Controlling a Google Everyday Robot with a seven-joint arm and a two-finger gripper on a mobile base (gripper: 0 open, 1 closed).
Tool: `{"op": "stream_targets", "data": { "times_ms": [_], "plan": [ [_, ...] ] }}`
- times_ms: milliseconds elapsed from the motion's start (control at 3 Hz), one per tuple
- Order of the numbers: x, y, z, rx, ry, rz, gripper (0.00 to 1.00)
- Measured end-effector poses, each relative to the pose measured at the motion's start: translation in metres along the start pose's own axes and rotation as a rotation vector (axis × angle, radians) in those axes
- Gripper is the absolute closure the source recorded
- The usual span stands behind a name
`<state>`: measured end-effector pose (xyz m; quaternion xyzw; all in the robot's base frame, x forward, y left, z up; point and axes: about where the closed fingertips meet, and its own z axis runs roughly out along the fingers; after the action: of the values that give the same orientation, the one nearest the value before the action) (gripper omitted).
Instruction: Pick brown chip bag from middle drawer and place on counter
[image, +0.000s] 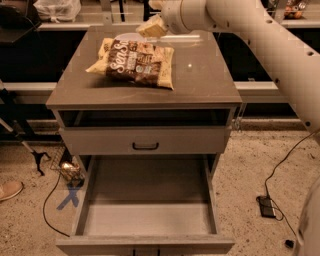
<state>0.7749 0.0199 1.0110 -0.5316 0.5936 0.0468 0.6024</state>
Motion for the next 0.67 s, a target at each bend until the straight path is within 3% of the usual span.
{"op": "stream_targets", "data": {
  "times_ms": [333,667],
  "plan": [
    [-0.0005,0.0016,0.0019,-0.003,-0.001,0.0,0.0],
    [-0.0003,0.0014,0.0018,-0.003,-0.001,0.001,0.0]
  ]
}}
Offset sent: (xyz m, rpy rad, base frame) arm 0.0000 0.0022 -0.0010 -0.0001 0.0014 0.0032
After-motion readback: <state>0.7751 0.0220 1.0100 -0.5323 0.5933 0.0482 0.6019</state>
